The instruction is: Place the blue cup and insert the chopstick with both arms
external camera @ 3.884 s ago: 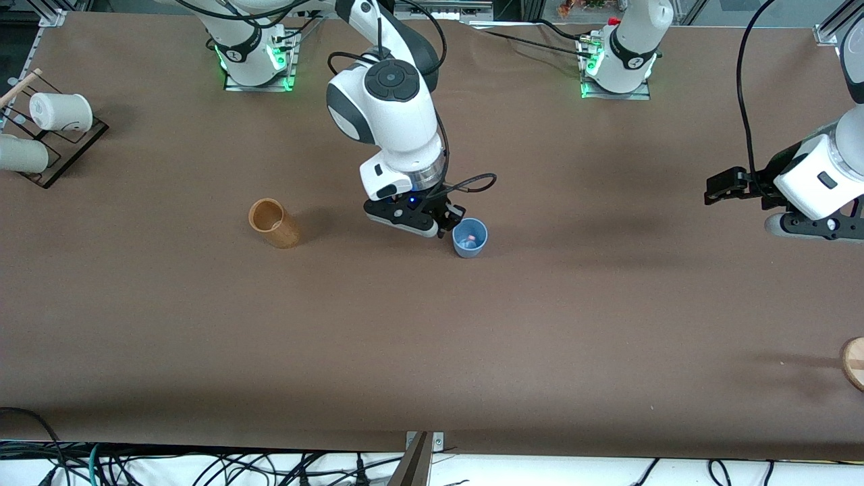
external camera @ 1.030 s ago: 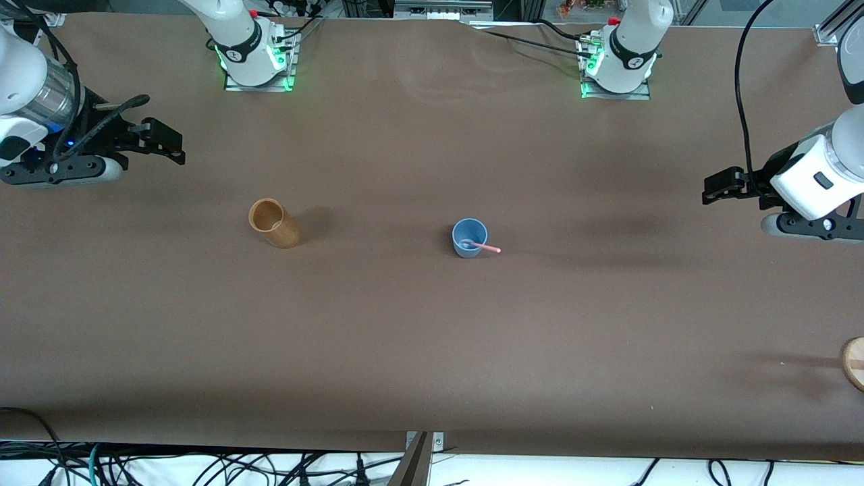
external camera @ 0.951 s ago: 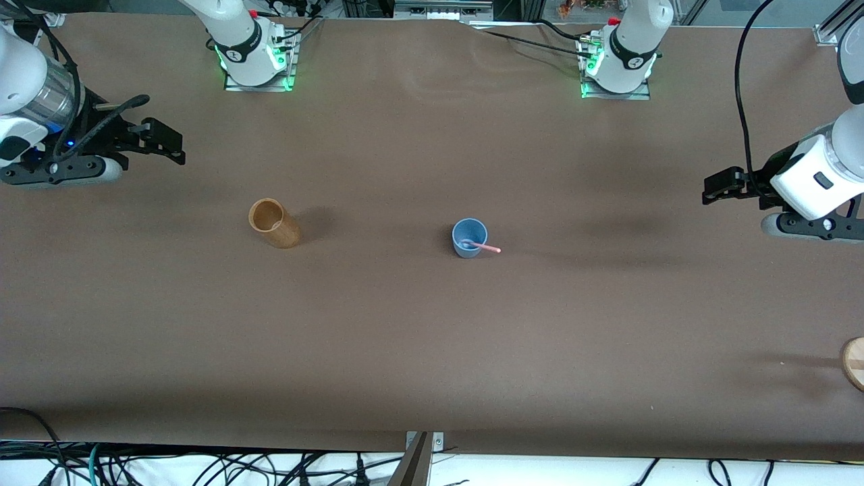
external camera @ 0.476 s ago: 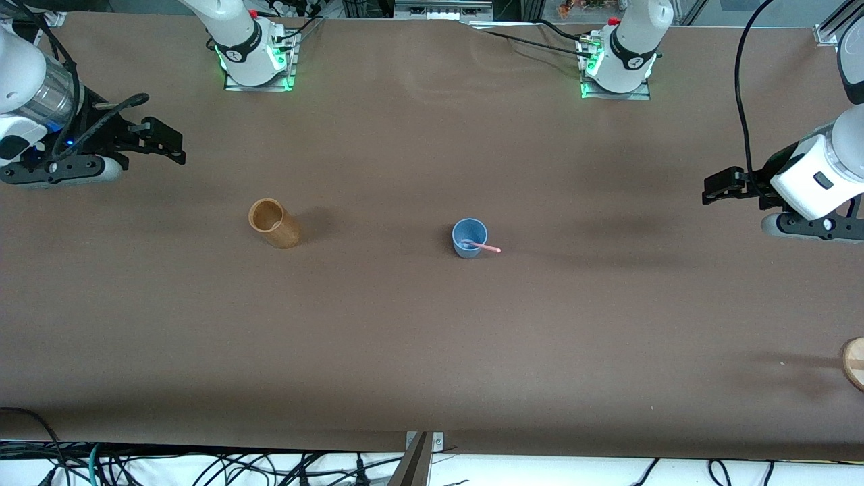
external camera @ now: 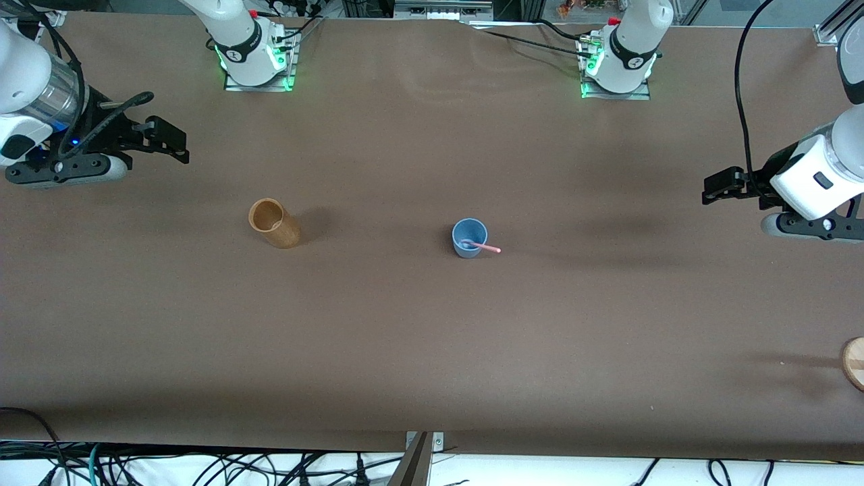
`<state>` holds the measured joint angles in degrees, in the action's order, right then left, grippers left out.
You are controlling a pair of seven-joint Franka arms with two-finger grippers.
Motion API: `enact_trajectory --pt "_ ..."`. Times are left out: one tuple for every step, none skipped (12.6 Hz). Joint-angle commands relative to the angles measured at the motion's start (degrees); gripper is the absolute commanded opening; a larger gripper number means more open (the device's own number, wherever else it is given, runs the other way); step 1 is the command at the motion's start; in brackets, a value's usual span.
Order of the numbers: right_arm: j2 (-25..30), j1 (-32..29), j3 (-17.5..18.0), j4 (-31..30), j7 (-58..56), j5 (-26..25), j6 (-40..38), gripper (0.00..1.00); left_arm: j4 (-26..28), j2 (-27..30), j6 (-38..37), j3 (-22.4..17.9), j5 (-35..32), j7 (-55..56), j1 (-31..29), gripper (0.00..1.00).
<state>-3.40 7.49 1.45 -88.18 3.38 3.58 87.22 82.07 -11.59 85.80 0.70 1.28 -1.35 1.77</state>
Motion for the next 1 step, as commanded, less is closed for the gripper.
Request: enact_trajectory --pt "-0.02 -0.55 0.48 0.55 -0.21 0.91 -0.82 1.00 0.90 1.04 0.07 -0.09 1.00 -1.19 -0.01 1.00"
